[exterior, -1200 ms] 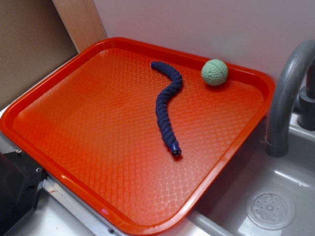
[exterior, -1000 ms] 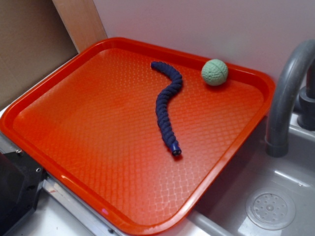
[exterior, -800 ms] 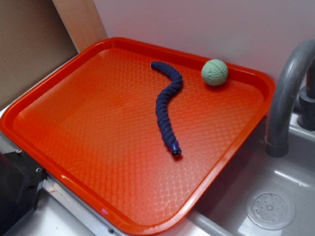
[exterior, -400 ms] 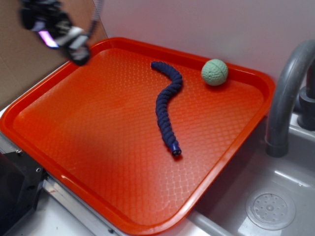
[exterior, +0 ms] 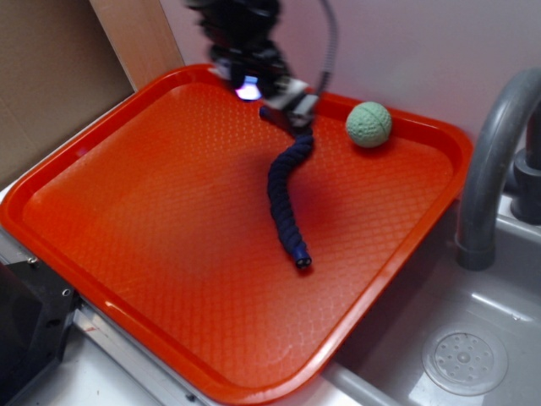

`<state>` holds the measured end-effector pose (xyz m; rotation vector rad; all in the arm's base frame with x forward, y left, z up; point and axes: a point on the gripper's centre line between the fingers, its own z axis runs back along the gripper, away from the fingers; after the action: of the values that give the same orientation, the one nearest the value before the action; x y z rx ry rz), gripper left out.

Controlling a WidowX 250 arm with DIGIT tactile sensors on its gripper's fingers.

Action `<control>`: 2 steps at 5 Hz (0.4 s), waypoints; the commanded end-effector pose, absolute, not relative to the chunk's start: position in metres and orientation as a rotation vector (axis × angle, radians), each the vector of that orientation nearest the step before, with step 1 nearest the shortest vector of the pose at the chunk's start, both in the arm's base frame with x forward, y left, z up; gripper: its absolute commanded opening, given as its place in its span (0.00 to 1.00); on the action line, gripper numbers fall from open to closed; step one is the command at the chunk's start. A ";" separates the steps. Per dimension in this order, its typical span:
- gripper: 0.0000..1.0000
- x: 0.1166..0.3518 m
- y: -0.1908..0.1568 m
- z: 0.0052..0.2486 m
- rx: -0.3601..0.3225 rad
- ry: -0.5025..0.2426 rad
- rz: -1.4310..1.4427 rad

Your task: Grab the green ball.

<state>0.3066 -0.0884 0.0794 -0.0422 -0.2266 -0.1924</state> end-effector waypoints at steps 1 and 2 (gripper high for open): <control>1.00 0.367 -0.133 0.067 -0.177 -0.301 -0.161; 0.00 0.365 -0.150 0.047 -0.165 -0.269 -0.163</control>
<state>0.3533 -0.1359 0.0270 -0.1486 -0.2094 -0.1429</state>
